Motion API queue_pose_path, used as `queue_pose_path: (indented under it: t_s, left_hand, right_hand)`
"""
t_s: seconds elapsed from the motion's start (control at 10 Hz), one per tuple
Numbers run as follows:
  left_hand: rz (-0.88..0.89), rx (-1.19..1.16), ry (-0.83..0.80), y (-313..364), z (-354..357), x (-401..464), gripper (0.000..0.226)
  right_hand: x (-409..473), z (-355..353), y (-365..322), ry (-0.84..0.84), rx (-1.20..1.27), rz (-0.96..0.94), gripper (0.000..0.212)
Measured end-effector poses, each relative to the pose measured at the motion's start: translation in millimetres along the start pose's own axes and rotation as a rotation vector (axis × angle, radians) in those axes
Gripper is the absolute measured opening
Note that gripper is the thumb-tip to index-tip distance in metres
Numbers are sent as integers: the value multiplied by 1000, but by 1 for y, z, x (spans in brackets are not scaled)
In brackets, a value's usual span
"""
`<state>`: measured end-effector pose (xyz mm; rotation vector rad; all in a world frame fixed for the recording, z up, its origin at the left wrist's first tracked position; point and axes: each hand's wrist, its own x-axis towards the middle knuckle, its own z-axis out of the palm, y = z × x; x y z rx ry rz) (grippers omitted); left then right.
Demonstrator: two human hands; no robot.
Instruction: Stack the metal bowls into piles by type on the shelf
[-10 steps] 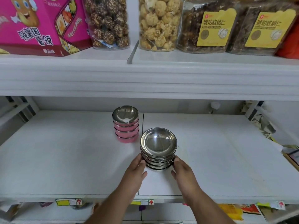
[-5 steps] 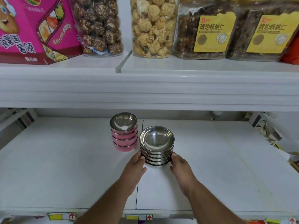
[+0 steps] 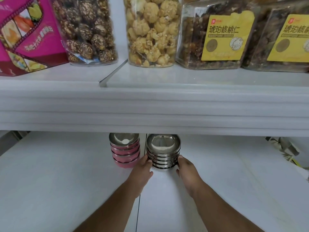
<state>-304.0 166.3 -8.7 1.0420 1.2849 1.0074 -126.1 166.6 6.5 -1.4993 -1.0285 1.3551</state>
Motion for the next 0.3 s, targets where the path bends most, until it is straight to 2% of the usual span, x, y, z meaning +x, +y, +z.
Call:
queue_pose_path:
  t_s: [0.2,0.3]
  left_hand:
    - [-17,19,3,0,-2,-4,42]
    - [17,148,1,4,-2,-11,48]
  right_hand:
    - [-1,-3,-1,8,-75,22,36]
    - [-9,-4,0,53,-153,50,38]
